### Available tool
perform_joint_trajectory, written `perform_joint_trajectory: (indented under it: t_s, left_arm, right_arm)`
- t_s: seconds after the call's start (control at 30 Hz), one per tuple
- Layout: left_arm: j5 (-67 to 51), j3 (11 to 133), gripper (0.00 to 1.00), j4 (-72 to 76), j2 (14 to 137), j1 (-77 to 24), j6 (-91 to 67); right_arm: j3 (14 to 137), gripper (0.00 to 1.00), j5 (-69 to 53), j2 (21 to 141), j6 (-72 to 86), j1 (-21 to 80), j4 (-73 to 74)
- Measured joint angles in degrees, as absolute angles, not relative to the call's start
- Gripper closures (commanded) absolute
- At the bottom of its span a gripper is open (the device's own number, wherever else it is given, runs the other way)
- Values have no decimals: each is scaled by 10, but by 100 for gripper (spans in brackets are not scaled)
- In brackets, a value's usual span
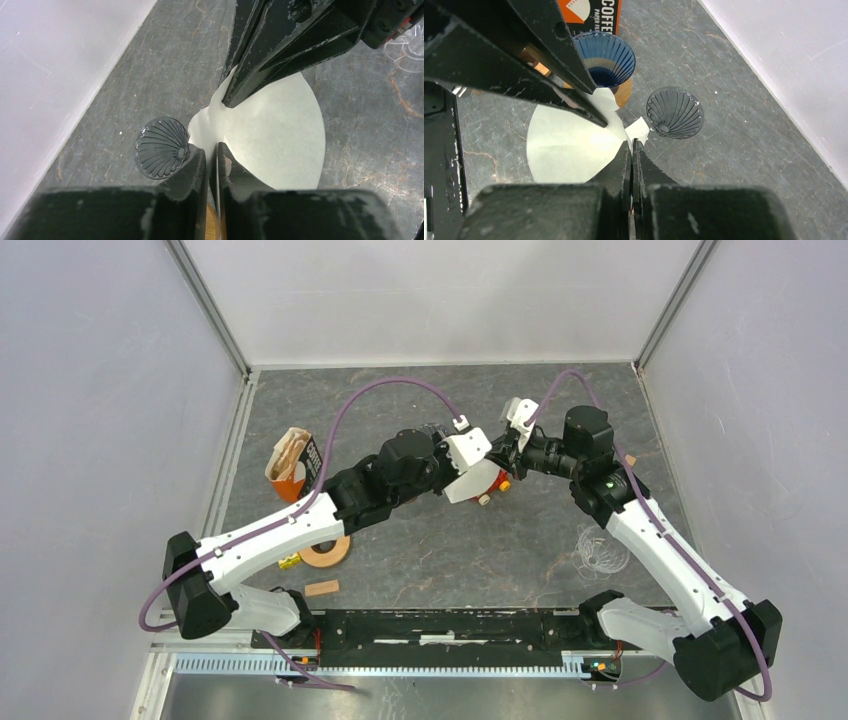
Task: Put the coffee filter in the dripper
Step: Place the coffee filter in the coffee dripper.
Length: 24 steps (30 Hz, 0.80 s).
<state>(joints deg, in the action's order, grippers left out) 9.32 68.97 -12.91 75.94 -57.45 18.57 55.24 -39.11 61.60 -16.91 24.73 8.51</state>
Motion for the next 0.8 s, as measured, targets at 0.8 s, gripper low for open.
perform_joint_trajectory:
  t_s: [0.8]
  left_arm:
    - [79,678,66,-125,761,-563,185]
  right_arm:
    - [552,100,-384,619,-107,242,69]
